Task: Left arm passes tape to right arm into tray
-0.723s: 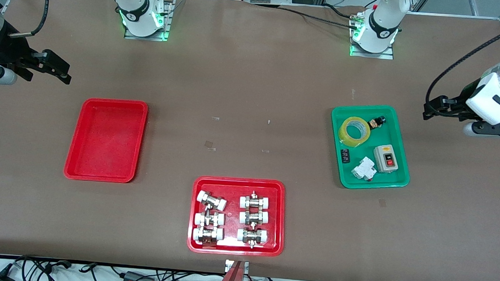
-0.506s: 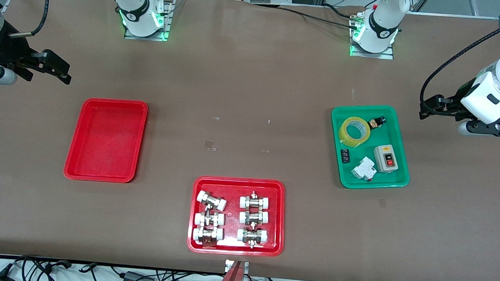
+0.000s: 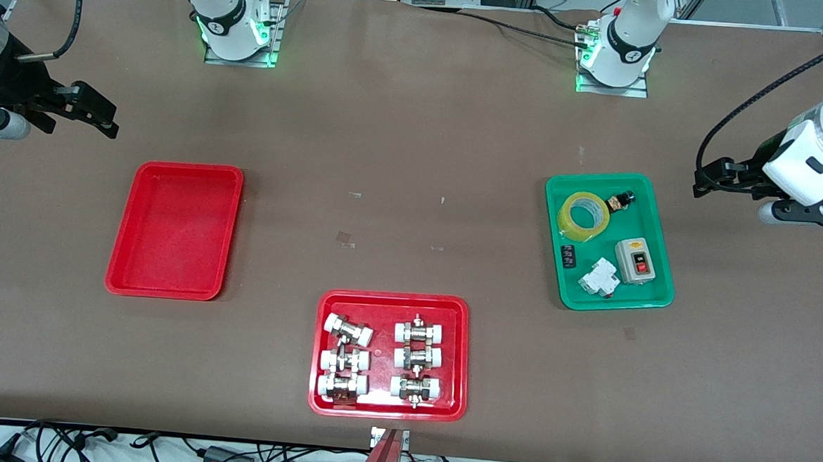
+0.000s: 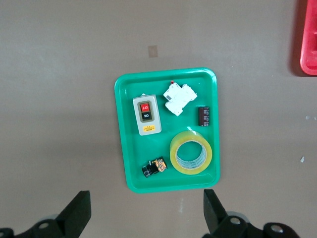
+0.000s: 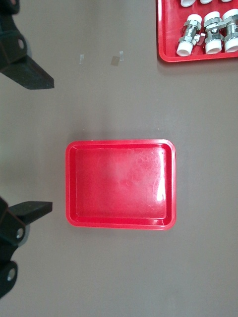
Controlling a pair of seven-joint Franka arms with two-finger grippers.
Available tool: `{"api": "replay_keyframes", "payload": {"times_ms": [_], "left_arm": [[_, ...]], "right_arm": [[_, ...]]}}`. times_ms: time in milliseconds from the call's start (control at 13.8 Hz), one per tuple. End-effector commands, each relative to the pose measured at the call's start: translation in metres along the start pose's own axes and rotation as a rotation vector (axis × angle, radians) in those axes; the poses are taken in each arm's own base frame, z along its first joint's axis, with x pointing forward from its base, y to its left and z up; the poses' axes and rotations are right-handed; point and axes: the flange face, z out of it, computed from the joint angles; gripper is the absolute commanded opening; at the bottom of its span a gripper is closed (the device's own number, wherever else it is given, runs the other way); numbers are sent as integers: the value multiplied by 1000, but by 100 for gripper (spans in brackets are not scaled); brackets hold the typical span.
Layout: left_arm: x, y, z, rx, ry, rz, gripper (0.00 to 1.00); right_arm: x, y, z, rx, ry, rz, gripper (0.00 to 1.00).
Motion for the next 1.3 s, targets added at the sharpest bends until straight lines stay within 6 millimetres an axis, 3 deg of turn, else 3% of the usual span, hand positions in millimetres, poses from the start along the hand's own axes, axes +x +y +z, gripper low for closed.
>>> {"api": "replay_keyframes", "payload": {"times_ms": [0,145,434,651,867,1229], "left_arm": [[27,-10,30,-46,-43,10,100],[39,-20,65,-63,-138,6,100],[57,-23,171,-99,-343,10,100],[63,-12,245,-118,-428,26,100],[44,-2,292,-115,-414,25,100],[21,27,323,-102,-374,-21,100]], "right_arm": [[-1,-1,-2,-14,-6,12,100],[-1,-1,0,-14,-9,12,100],[-1,-1,1,-14,-12,12,100],[-2,0,-2,-14,-6,10,100],[-2,1,-2,-14,-6,15,100],[-3,0,-4,-14,-5,12,100]]}}
